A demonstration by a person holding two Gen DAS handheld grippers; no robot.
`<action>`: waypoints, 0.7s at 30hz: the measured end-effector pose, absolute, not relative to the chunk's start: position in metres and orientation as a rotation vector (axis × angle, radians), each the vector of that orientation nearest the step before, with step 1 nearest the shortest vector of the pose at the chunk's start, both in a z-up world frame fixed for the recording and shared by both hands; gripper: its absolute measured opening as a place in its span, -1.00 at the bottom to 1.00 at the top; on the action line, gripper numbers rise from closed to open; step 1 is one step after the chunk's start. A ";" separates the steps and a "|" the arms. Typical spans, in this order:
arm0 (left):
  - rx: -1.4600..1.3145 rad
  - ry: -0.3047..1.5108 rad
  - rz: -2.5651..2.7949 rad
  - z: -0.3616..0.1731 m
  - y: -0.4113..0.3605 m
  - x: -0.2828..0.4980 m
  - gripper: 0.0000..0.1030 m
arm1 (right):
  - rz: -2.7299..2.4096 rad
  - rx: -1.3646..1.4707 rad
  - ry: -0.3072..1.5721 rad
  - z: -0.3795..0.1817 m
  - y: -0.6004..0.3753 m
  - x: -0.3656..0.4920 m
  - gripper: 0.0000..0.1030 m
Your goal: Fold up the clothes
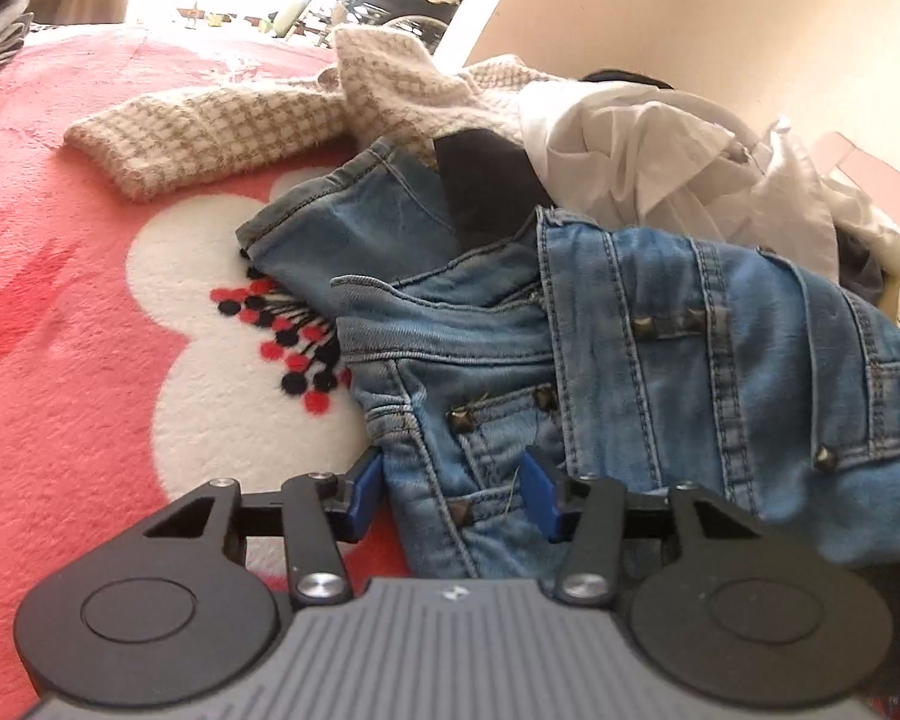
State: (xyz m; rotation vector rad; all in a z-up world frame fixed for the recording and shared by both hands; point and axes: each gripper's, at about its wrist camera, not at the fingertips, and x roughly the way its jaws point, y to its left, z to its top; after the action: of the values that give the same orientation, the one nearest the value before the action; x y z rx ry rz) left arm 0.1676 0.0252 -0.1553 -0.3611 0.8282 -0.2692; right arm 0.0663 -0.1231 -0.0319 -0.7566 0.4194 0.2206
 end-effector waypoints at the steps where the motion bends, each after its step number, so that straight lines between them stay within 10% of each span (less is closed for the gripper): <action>1: -0.371 0.819 -0.261 -0.157 0.025 0.169 -0.05 | 0.222 -0.743 0.417 -0.033 -0.122 0.070 0.18; 6: -0.438 0.802 -0.207 -0.162 0.026 0.177 -0.43 | 0.195 -0.582 0.431 -0.021 -0.129 0.081 -0.68; 9: -0.470 0.793 -0.192 -0.158 0.030 0.174 -0.74 | 0.182 -0.434 0.432 -0.006 -0.143 0.082 -0.78; 21: -0.456 0.567 -0.212 -0.052 0.076 0.071 -0.78 | 0.209 -0.092 0.363 0.051 -0.184 0.058 -0.88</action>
State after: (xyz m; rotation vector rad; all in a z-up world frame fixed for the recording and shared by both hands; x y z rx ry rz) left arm 0.0707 0.0756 -0.0520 -0.4564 0.5668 -0.2123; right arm 0.0577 -0.1842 0.0513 -0.0923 0.3625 0.2085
